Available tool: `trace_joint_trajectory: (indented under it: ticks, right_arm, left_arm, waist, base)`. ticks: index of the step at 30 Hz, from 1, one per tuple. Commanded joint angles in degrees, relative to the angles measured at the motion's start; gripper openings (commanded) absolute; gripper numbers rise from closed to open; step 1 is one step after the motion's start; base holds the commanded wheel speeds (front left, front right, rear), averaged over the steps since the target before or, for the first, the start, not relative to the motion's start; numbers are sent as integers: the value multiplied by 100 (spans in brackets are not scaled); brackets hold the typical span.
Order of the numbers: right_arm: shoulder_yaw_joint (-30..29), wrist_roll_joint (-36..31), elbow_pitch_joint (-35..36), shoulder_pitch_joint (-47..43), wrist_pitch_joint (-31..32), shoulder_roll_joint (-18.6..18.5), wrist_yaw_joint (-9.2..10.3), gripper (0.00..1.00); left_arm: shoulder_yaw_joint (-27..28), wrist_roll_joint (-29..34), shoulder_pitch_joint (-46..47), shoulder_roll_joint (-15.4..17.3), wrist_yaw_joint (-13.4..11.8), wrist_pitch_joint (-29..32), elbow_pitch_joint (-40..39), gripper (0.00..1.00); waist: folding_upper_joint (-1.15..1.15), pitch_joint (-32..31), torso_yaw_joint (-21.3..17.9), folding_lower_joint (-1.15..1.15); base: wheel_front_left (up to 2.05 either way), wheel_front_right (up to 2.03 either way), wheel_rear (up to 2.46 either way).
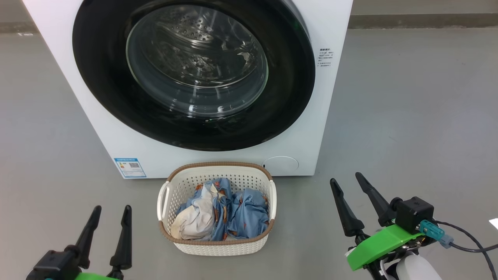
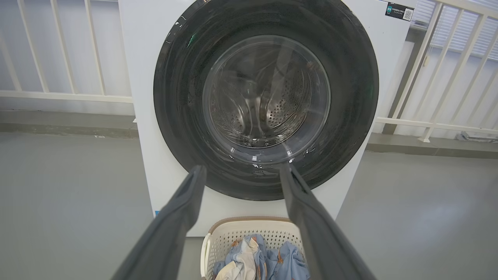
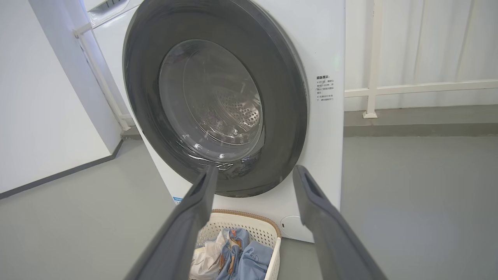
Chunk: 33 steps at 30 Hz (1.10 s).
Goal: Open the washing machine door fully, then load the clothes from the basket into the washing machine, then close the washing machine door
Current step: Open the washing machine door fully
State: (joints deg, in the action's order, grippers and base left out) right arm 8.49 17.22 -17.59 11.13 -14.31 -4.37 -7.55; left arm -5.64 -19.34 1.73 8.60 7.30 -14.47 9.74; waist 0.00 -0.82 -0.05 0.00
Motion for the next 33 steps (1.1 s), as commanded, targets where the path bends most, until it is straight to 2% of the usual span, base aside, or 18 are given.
trace_joint_trajectory:
  ticks: [1, 33]
  right_arm:
    - [131, -36, 133, 237, -69, 34, 6, 100]
    - [186, 44, 48, 324, -69, -42, 6, 100]
  left_arm:
    - [191, -14, 241, 133, 18, -52, -112, 100]
    - [160, -73, 217, 147, 19, -52, -115, 100]
  waist:
    - [0, 1, 11, 0]
    - [0, 38, 33, 0]
  base:
    - [0, 0, 0]
    - [0, 0, 0]
